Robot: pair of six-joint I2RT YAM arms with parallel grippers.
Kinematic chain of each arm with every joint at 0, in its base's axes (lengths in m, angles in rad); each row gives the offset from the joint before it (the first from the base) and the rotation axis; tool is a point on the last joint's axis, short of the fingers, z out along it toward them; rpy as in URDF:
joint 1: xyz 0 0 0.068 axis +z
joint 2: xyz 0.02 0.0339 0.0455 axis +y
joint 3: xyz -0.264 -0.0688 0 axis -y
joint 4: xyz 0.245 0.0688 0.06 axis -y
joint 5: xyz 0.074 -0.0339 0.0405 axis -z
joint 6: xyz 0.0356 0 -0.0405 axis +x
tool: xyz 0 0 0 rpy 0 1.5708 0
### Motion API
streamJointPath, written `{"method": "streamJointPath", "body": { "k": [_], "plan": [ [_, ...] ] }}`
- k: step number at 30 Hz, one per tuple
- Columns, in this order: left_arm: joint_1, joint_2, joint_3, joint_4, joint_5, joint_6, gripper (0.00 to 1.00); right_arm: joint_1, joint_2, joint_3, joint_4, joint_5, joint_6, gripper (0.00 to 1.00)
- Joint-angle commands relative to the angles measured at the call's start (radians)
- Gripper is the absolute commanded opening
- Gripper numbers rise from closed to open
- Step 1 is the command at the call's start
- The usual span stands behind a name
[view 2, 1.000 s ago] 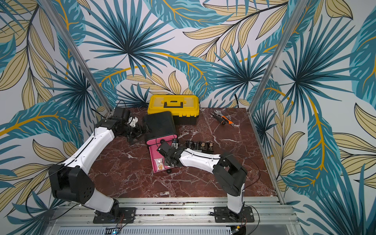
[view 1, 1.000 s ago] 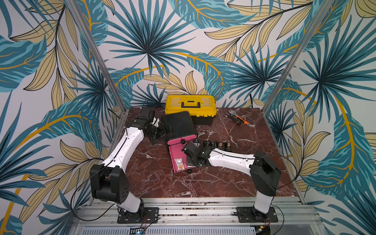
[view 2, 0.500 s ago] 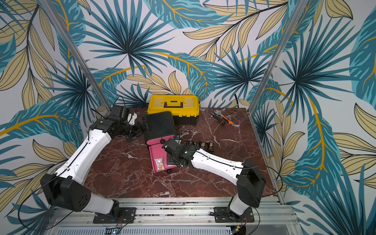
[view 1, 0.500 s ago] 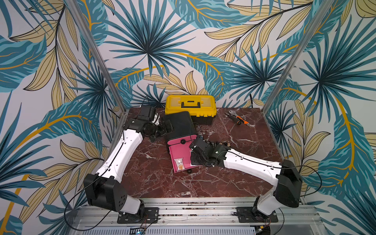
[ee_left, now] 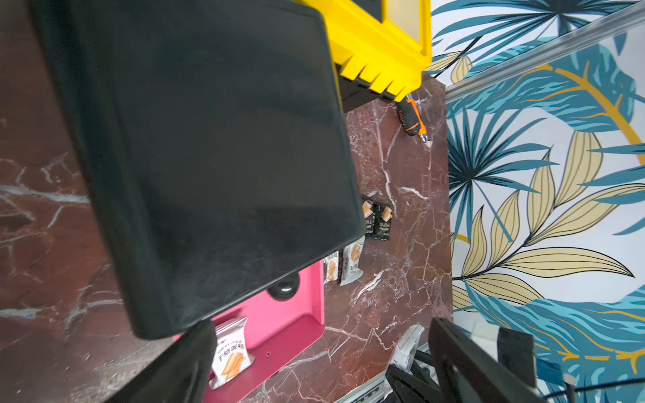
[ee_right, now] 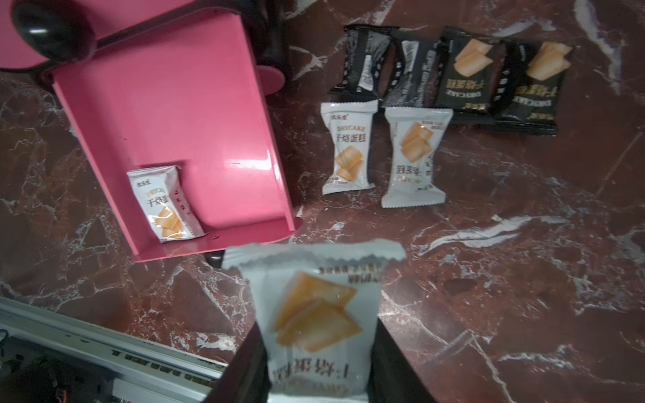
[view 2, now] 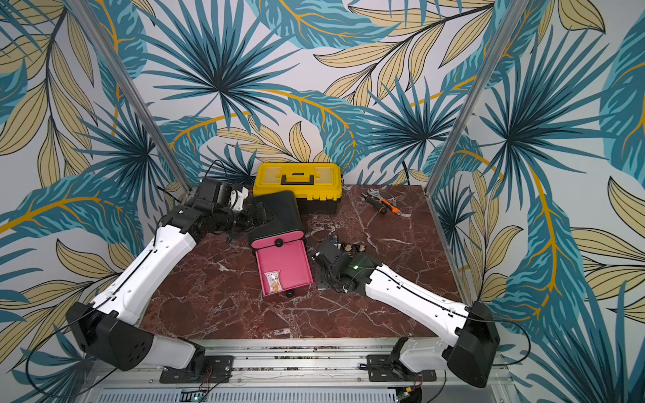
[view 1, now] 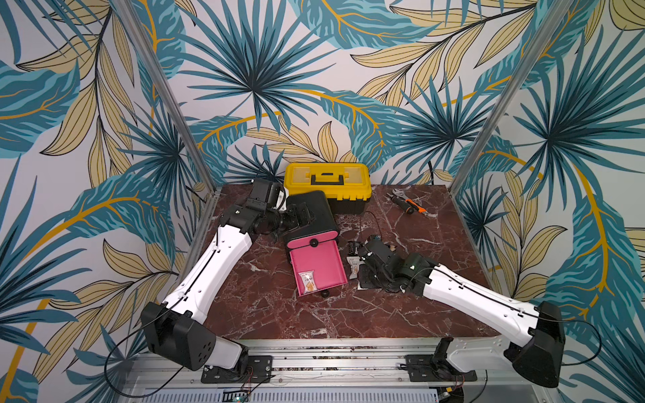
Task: Take the cookies out of the drawer
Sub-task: Place the cookie at the center of the board.
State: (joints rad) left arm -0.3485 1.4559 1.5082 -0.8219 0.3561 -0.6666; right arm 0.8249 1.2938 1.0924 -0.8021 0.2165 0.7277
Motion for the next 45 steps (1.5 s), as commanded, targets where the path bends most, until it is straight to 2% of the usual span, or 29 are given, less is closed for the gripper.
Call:
{"method": "streamJointPath", "body": {
  "k": [1,8,13,20,25,32,36,45],
  "plan": [
    [-0.029,0.043,0.077,0.087,0.023,-0.005,1.0,-0.081,-0.042,-0.051,-0.052,0.033,-0.04,0.29],
    [-0.098,0.189,0.224,0.078,0.053,0.001,1.0,-0.3,-0.083,-0.124,-0.035,0.017,-0.145,0.3],
    [-0.13,0.244,0.282,0.061,0.044,-0.007,1.0,-0.405,-0.019,-0.128,0.003,-0.048,-0.193,0.3],
    [-0.132,0.255,0.286,0.029,0.003,-0.005,1.0,-0.503,0.104,-0.111,0.081,-0.142,-0.252,0.3],
    [-0.129,0.255,0.291,0.022,-0.052,0.009,1.0,-0.535,0.185,-0.091,0.088,-0.152,-0.308,0.3],
    [-0.125,0.25,0.336,-0.023,-0.141,0.093,1.0,-0.541,0.278,-0.061,0.096,-0.112,-0.336,0.3],
    [-0.115,0.256,0.333,-0.028,-0.144,0.098,1.0,-0.54,0.32,-0.032,0.12,-0.185,-0.356,0.3],
    [-0.11,0.29,0.345,-0.012,-0.124,0.085,1.0,-0.528,0.371,-0.005,0.157,-0.231,-0.331,0.31]
  ]
}}
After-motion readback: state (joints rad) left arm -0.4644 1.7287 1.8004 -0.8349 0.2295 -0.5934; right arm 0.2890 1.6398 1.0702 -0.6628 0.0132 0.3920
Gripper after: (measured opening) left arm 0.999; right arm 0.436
